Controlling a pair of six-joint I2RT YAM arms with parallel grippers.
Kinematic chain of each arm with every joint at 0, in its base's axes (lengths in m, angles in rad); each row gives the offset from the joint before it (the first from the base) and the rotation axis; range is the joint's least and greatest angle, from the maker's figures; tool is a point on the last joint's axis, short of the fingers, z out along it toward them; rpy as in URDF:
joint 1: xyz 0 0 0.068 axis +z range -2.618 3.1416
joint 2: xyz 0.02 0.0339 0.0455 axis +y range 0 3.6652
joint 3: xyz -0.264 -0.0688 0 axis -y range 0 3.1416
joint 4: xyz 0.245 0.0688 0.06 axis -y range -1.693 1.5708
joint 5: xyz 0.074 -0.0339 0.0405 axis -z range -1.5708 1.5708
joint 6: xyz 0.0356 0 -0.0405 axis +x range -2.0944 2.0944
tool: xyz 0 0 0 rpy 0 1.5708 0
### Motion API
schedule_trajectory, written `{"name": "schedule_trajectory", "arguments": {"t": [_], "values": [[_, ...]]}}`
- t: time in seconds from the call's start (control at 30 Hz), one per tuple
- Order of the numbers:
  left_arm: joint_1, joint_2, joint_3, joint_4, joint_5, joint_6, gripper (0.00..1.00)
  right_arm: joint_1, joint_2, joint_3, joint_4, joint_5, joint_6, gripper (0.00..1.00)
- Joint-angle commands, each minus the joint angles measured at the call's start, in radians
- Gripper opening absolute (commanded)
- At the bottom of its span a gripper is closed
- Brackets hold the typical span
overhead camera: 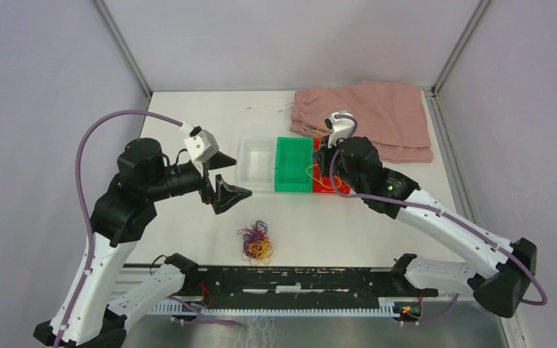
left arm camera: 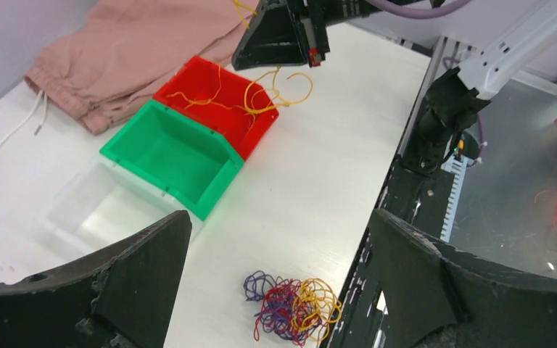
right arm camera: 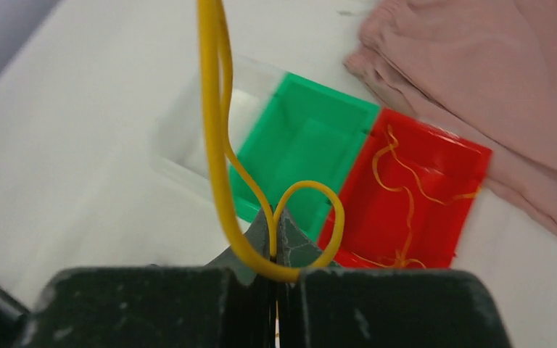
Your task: Untangle the cables
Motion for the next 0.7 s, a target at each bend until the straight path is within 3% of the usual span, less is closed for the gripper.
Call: {"name": "schedule_trajectory", "arguments": {"t": [0.0, 0.3, 0.33, 0.5, 0.6, 0.67], "values": [[-0.004, -0.003, -0.005, -0.051, -0.059, 0.084, 0.99, -0.107, 0.079, 0.065, -0.191, 0.099, 0.04, 0.0], [-0.004, -0.007, 0.006, -0.062, -0.056, 0.086, 0.99, -0.273, 0.341, 0.138, -0.168, 0.048, 0.068, 0.04], [-0.004, -0.006, 0.006, -0.064, -0.055, 0.086, 0.99, -0.28, 0.375, 0.152, -0.172, 0.051, 0.068, 0.07], [-0.003, -0.011, -0.001, -0.065, -0.05, 0.088, 0.99, -0.298, 0.48, 0.228, -0.208, 0.045, 0.048, 0.48], [-0.004, -0.012, -0.001, -0.07, -0.045, 0.096, 0.99, -0.299, 0.483, 0.271, -0.249, 0.065, 0.035, 0.58], [-0.004, -0.01, -0.001, -0.07, -0.044, 0.101, 0.99, -0.301, 0.47, 0.282, -0.27, 0.093, 0.027, 0.59]]}}
